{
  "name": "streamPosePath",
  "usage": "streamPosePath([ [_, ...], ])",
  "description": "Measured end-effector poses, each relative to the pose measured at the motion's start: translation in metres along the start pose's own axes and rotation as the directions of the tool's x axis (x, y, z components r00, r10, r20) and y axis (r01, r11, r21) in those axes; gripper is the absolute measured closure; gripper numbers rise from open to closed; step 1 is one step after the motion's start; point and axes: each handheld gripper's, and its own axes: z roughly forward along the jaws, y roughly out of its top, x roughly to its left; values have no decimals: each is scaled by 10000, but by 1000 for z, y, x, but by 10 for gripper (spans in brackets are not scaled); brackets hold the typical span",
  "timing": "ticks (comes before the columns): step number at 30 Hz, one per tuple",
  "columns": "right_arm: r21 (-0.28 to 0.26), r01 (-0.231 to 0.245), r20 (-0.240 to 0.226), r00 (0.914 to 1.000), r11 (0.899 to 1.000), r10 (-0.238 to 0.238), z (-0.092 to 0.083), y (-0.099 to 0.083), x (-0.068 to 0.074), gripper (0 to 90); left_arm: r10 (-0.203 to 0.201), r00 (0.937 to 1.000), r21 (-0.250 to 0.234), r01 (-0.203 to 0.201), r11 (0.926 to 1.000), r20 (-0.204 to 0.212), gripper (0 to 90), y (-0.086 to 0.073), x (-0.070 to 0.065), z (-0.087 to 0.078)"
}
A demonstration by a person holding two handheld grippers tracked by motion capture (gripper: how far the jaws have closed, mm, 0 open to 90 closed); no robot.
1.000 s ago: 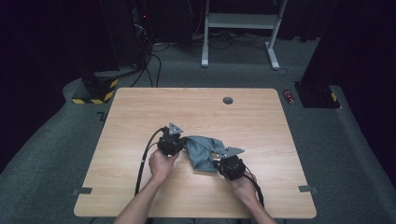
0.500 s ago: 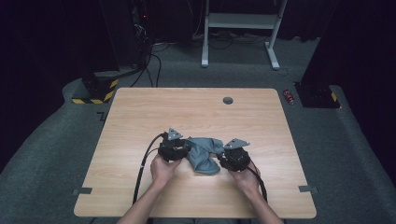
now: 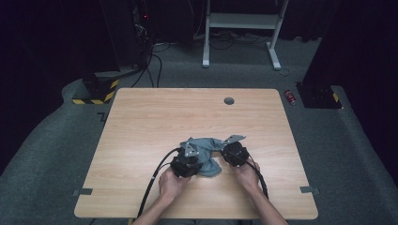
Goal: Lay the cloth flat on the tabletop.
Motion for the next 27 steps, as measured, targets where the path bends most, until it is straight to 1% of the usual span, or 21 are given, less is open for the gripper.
streamPosePath([
  [1,-140,10,28,10000,9999,-9,-5,2,-1,891,152,9999,9,-152,9999,-43,823,0,1,-1],
  [2,-289,-18,77,10000,9996,20,-11,5,-3,891,236,9997,-37,-236,9997,-85,870,0,1,-3],
  [3,-593,10,90,10000,9982,-4,-23,10,-7,892,282,9996,-4,-282,9996,-47,891,0,3,-6],
  [4,-593,10,90,10000,9982,-4,-23,10,-7,892,268,9996,-16,-268,9996,-29,891,0,4,-9],
  [5,-743,-56,95,9999,9972,63,-29,13,-9,892,302,9995,-83,-302,9995,-77,893,1,6,-13],
  [9,-1161,-175,225,9995,9931,203,-49,24,-15,893,109,9995,-530,-124,9985,-302,895,3,18,-31],
  [10,-1221,-100,335,9993,9925,142,-52,27,-16,892,44,9991,-647,-72,9979,-429,895,4,22,-35],
  [11,-1162,-176,551,9982,9931,241,-51,34,-19,892,-73,9984,-752,31,9972,-557,892,5,27,-37],
  [13,-1058,-242,659,9973,9941,313,-47,37,-22,892,-291,9963,-766,228,9968,-814,890,5,37,-36],
  [14,-901,-334,755,9963,9954,403,-41,40,-25,891,-435,9948,-638,377,9972,-919,883,4,41,-33],
  [15,-432,-681,1046,9919,9967,723,-24,42,-31,886,-710,9924,-506,662,9965,-1006,820,2,46,-29],
  [16,-432,-681,1046,9919,9967,723,-24,42,-31,886,-710,9924,-506,662,9965,-1006,773,2,46,-29],
  [17,-120,-782,1179,9899,9969,791,-15,43,-34,874,-714,9915,-557,656,9963,-1088,773,0,45,-29],
  [18,61,-872,1323,9875,9962,856,-8,42,-35,824,-736,9910,-629,668,9958,-1121,729,-2,44,-30],
  [19,-11,-1062,1303,9859,9943,1054,-4,39,-34,758,-725,9903,-725,642,9953,-1183,657,-4,42,-32],
  [20,-11,-1062,1303,9859,9943,1054,-4,39,-34,758,-716,9900,-837,617,9946,-1216,657,-6,39,-35],
  [21,-454,-933,1047,9897,9946,976,-11,34,-26,746,-713,9903,-971,599,9935,-1191,607,-8,36,-38],
  [22,-454,-933,1047,9897,9946,976,-11,34,-26,746,-658,9911,-1051,537,9930,-1160,607,-10,33,-41],
  [23,-614,-703,960,9925,9956,760,-16,32,-20,745,-512,9925,-1070,393,9935,-1106,585,-12,29,-44],
  [25,-895,-250,546,9981,9957,299,-24,25,-8,749,-308,9950,-1068,206,9941,-955,544,-15,21,-48],
  [27,-795,80,101,9999,9968,-72,-26,16,3,754,-119,9972,-1049,42,9945,-734,534,-18,13,-49],
])
